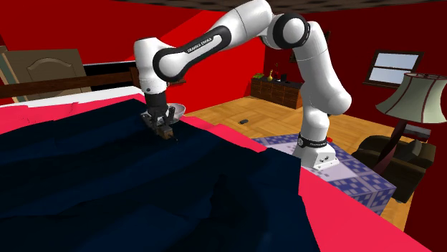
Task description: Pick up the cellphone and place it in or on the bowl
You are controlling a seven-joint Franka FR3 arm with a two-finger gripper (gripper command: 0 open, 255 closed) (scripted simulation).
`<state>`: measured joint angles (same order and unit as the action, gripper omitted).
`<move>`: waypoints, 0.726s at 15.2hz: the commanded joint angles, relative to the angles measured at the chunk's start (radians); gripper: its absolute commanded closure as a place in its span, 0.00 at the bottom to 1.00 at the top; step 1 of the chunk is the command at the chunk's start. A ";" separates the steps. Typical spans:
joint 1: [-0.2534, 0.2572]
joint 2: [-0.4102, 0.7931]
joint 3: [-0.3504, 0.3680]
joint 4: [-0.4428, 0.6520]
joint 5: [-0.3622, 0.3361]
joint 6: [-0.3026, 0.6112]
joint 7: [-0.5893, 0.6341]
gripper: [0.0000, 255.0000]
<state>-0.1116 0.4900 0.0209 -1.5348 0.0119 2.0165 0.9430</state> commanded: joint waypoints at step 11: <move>-0.001 -0.038 0.000 0.103 0.000 -0.141 0.001 1.00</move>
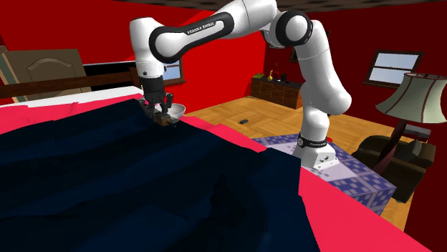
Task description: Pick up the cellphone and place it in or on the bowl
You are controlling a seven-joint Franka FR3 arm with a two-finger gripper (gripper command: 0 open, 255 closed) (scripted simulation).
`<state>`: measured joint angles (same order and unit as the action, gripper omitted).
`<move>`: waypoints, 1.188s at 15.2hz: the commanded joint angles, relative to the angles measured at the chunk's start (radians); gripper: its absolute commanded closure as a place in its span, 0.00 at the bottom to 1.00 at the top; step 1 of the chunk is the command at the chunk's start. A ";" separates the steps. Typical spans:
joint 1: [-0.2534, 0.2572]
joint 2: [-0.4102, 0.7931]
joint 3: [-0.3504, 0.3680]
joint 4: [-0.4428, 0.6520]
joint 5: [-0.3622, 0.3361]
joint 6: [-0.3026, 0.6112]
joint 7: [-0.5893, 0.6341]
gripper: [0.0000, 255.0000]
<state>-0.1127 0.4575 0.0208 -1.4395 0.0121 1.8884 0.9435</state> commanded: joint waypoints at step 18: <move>-0.180 0.117 -0.058 0.274 0.026 -0.162 -0.232 1.00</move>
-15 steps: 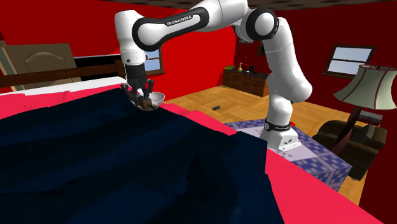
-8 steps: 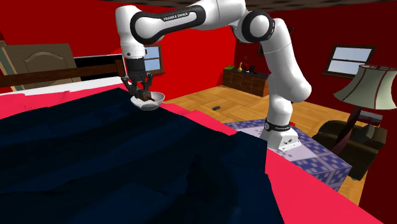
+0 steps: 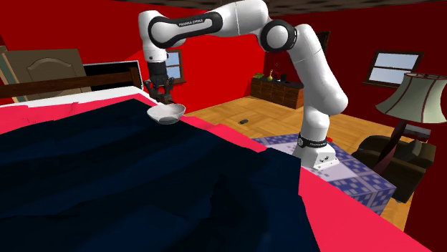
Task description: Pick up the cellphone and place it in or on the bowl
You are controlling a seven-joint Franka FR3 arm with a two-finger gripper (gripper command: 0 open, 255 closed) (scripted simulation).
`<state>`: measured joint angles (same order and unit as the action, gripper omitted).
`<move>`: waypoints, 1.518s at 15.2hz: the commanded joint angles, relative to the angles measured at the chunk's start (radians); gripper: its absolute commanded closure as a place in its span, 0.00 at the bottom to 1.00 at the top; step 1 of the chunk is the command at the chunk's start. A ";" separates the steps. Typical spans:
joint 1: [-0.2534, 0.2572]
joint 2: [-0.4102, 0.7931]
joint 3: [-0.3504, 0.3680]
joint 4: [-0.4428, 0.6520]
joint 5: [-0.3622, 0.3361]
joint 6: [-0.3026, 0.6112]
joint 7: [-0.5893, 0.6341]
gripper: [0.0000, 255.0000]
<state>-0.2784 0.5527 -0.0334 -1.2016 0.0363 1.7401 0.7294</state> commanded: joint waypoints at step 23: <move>-0.088 0.130 -0.019 0.038 0.015 0.090 -0.109 1.00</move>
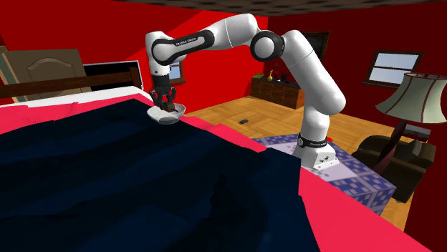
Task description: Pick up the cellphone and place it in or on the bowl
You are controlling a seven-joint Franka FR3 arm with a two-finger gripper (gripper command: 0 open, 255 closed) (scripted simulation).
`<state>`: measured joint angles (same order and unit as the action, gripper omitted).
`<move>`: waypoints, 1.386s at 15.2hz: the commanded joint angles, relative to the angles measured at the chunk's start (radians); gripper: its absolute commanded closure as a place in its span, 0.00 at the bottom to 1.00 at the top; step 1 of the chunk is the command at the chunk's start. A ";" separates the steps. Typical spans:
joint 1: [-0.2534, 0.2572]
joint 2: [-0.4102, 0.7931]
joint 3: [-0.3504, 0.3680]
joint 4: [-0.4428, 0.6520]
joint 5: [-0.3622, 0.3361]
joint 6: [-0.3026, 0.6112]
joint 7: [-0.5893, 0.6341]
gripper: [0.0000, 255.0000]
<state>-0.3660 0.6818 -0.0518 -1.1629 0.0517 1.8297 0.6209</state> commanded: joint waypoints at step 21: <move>-0.004 0.005 -0.001 0.134 -0.001 -0.130 0.002 0.00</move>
